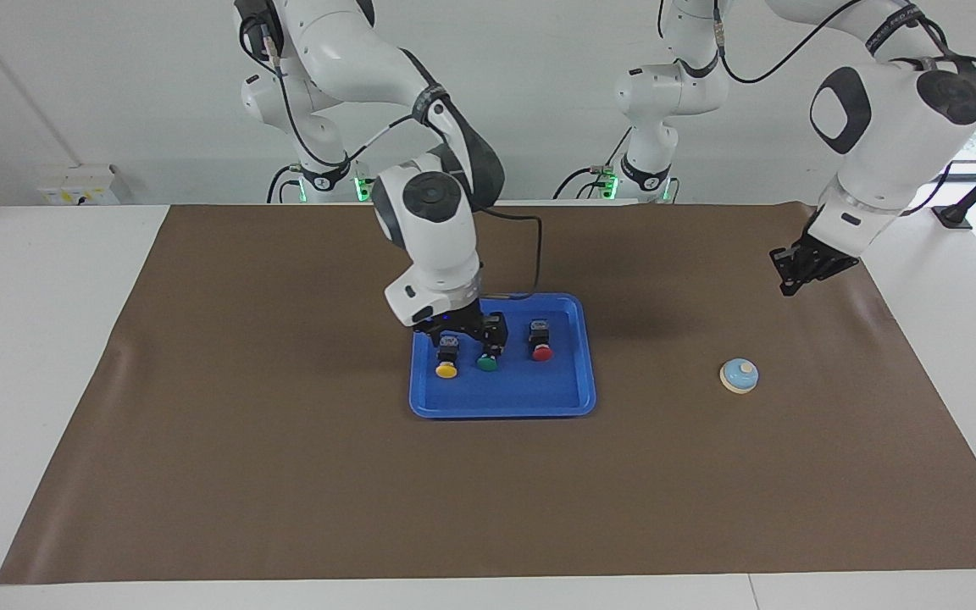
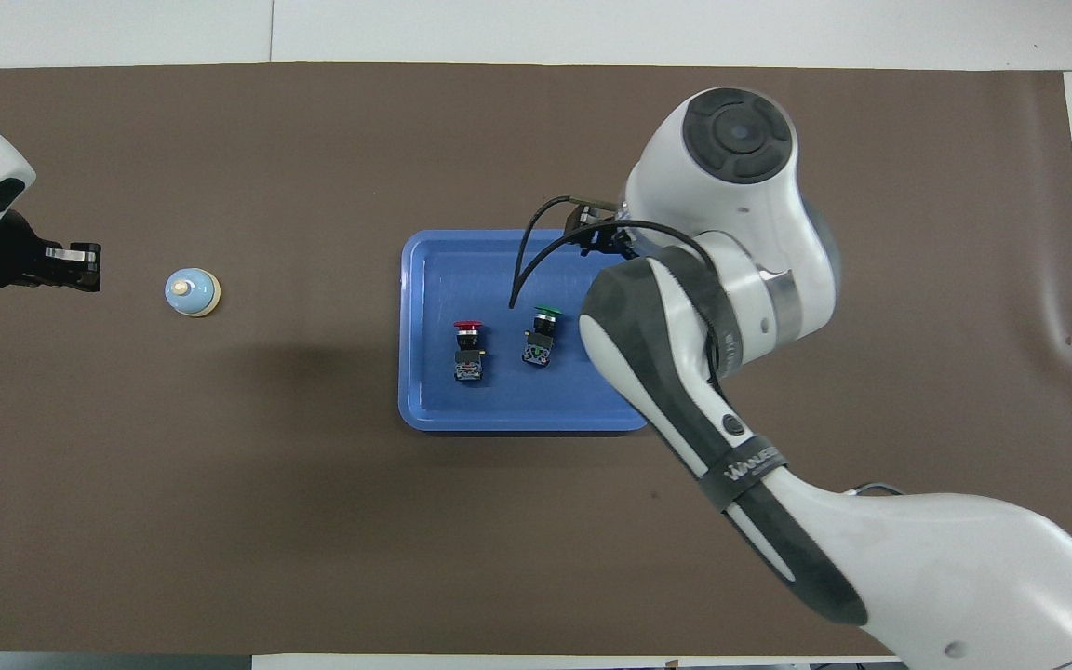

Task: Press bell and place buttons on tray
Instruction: 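Withdraw the right gripper from the tray while the left gripper reaches the bell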

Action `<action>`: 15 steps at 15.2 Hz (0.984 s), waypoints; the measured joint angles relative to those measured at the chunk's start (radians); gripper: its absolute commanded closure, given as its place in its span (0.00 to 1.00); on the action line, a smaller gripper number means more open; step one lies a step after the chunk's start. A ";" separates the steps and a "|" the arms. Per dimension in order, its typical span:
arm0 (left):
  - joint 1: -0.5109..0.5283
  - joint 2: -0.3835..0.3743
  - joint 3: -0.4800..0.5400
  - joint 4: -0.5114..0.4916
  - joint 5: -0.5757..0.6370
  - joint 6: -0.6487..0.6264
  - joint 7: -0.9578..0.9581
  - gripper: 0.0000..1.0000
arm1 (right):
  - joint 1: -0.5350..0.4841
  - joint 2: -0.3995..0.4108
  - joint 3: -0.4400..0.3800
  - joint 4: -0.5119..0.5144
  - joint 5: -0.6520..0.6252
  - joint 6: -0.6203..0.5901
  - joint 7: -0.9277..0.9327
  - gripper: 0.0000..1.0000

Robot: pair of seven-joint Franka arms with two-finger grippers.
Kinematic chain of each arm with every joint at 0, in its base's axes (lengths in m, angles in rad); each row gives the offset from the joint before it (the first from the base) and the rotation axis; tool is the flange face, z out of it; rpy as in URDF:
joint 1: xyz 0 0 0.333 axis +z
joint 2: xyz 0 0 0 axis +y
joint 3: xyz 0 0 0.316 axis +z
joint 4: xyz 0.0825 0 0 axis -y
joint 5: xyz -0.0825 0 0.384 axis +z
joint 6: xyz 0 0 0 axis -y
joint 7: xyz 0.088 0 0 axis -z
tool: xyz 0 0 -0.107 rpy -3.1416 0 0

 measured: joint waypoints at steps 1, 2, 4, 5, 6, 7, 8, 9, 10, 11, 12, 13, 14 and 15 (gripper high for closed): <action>0.000 0.019 -0.001 -0.002 0.000 0.025 0.000 1.00 | -0.038 -0.022 0.000 0.000 0.000 -0.040 -0.061 0.00; 0.000 0.033 -0.001 -0.008 0.000 0.047 0.000 1.00 | -0.074 -0.042 0.000 -0.001 0.000 -0.079 -0.124 0.00; 0.000 0.043 0.000 -0.023 0.000 0.069 0.000 1.00 | -0.138 -0.068 0.000 -0.001 0.000 -0.134 -0.236 0.00; 0.000 0.042 0.000 -0.027 0.000 0.070 0.000 1.00 | -0.169 -0.077 0.000 -0.001 0.000 -0.154 -0.286 0.00; 0.000 0.042 0.000 -0.028 0.000 0.071 0.000 1.00 | -0.201 -0.086 -0.001 0.000 0.000 -0.171 -0.337 0.00; 0.000 0.042 0.000 -0.029 0.000 0.071 0.000 1.00 | -0.233 -0.096 -0.001 0.000 0.000 -0.190 -0.384 0.00; 0.000 0.041 0.000 -0.029 0.000 0.071 0.000 1.00 | -0.260 -0.108 -0.001 0.001 0.000 -0.211 -0.421 0.00; 0.000 0.041 0.001 -0.031 0.000 0.071 0.000 1.00 | -0.284 -0.124 -0.001 0.002 -0.002 -0.238 -0.452 0.00; 0.000 0.040 0.001 -0.032 0.000 0.071 0.000 1.00 | -0.302 -0.145 -0.001 0.003 -0.006 -0.266 -0.473 0.00; 0.000 0.040 0.001 -0.032 0.000 0.071 0.000 1.00 | -0.312 -0.169 -0.001 0.003 -0.017 -0.293 -0.491 0.00; 0.000 0.040 0.000 -0.032 0.000 0.071 -0.001 1.00 | -0.316 -0.206 0.000 0.004 -0.037 -0.328 -0.508 0.00; 0.000 0.040 0.000 -0.032 0.000 0.071 -0.001 1.00 | -0.317 -0.238 0.000 0.003 -0.049 -0.364 -0.518 0.00; 0.000 0.040 0.000 -0.032 0.000 0.071 -0.004 1.00 | -0.317 -0.265 0.001 0.002 -0.056 -0.396 -0.521 0.00; 0.000 0.040 0.000 -0.032 0.000 0.071 -0.006 1.00 | -0.318 -0.290 0.001 0.001 -0.060 -0.425 -0.525 0.00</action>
